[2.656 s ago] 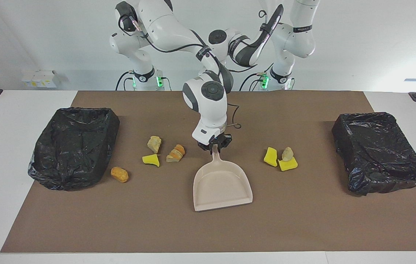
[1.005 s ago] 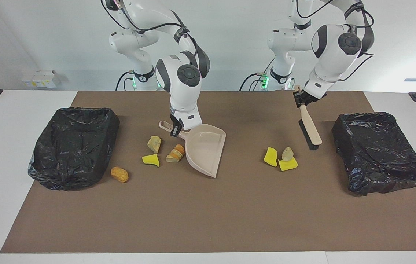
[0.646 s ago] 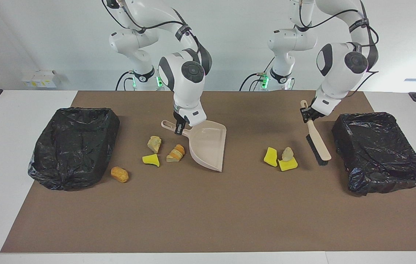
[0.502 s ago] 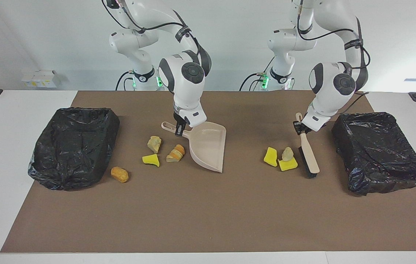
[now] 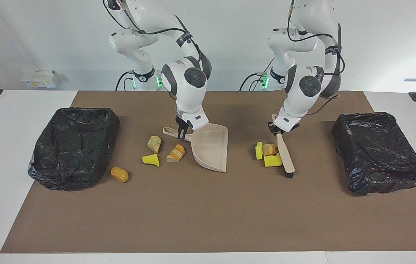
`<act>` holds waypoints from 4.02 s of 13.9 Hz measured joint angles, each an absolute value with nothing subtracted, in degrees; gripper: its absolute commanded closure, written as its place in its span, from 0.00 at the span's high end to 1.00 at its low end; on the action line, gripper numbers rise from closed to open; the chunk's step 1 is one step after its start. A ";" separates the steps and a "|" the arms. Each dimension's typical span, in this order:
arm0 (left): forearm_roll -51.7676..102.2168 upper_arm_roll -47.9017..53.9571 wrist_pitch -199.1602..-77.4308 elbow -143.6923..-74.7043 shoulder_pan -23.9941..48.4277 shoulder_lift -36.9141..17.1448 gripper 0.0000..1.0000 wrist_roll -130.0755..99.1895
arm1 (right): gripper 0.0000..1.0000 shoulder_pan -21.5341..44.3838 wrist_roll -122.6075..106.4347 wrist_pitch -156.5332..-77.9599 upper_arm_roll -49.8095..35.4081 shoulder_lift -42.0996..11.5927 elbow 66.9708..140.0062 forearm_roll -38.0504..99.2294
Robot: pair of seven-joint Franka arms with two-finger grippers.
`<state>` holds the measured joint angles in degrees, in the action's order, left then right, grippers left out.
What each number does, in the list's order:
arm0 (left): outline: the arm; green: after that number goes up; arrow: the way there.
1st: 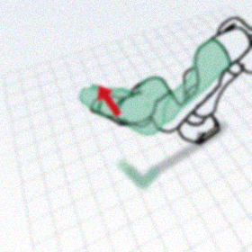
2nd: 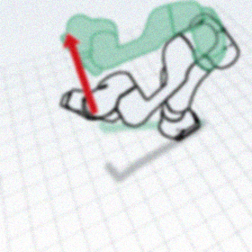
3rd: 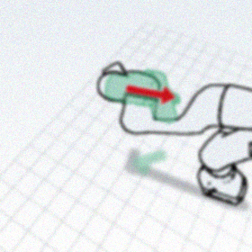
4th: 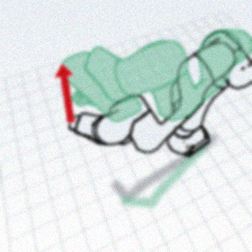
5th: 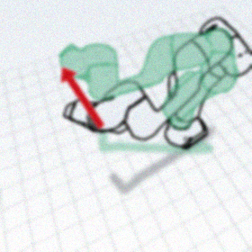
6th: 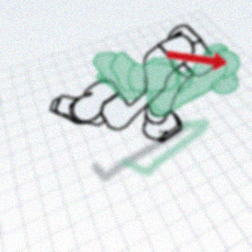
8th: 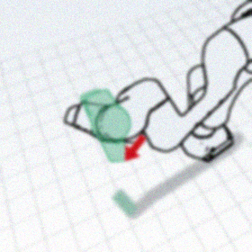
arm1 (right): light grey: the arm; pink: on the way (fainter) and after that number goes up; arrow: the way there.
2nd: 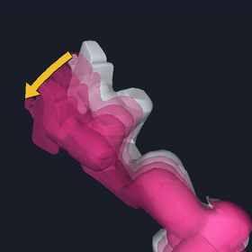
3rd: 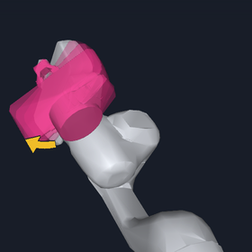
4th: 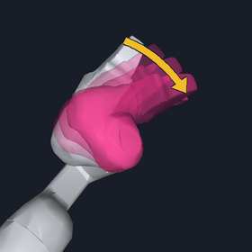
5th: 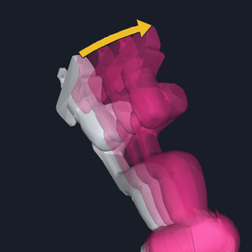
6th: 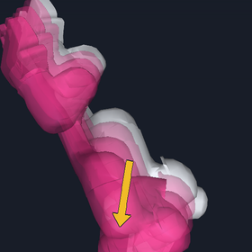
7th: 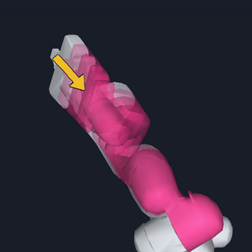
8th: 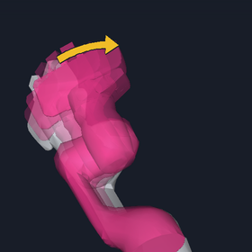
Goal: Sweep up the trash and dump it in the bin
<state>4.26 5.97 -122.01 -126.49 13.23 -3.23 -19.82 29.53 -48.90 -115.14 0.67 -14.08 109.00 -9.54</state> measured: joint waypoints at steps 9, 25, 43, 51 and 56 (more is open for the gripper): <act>13.62 6.23 -127.58 -126.34 27.82 -3.32 0.00 -27.15 | 0.00 31.22 -48.93 -116.71 0.49 -14.88 109.69 -9.23; 7.24 4.37 -104.81 -116.77 28.25 5.79 0.00 -30.83 | 0.00 27.50 -54.05 -114.31 0.64 -12.80 107.79 -8.97; 7.94 6.60 -125.76 -132.72 47.28 3.59 0.00 -51.42 | 0.00 -4.92 -99.72 -101.23 2.36 -9.33 96.14 -11.72; 8.43 6.71 -129.17 -136.37 47.82 3.64 0.14 -48.07 | 0.00 -16.09 -105.45 -108.88 2.60 -7.38 96.00 -21.81; 8.43 6.67 -129.53 -136.46 47.82 3.65 1.00 -47.21 | 0.00 -15.83 -94.16 -115.09 2.00 -4.03 103.37 -36.56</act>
